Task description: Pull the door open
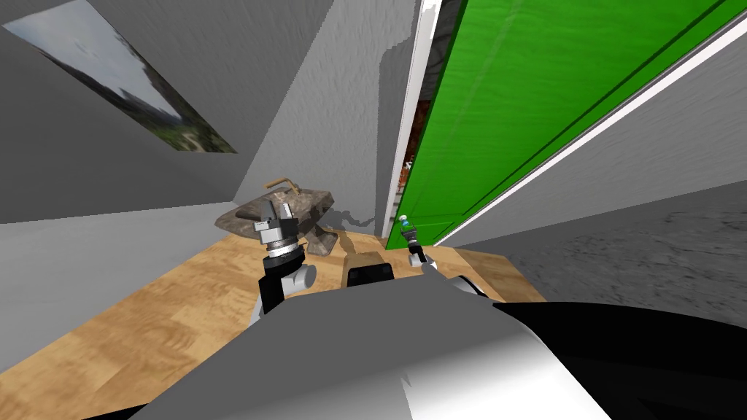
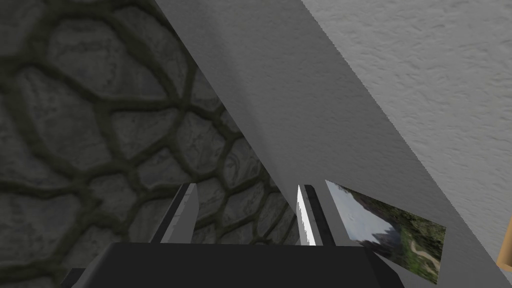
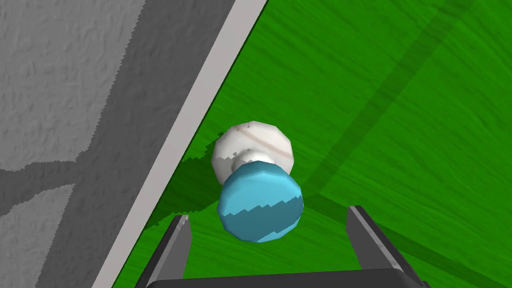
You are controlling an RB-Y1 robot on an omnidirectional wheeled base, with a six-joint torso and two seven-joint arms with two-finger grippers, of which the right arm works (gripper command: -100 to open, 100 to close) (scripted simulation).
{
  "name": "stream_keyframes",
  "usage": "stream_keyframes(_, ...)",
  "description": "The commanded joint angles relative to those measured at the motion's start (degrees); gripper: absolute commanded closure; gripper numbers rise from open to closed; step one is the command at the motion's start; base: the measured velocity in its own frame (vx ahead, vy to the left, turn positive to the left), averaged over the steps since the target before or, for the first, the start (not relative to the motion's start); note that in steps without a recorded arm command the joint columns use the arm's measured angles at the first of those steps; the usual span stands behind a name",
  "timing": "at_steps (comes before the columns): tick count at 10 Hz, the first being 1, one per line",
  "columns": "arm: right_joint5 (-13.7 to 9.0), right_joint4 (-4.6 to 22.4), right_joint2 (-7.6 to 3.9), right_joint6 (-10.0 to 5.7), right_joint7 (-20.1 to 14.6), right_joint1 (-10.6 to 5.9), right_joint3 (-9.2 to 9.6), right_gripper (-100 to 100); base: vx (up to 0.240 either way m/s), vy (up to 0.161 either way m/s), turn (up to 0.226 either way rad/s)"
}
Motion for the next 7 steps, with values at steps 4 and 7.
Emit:
stream_keyframes(4, -2.2, -0.4, 0.67, 0.49, -7.3, -0.31, 1.48, -100, -0.062, -0.024, 0.028)
stream_keyframes(7, -3.5, -0.7, 1.09, 0.82, -11.4, -0.47, 2.35, -100, -0.059, -0.023, 0.024)
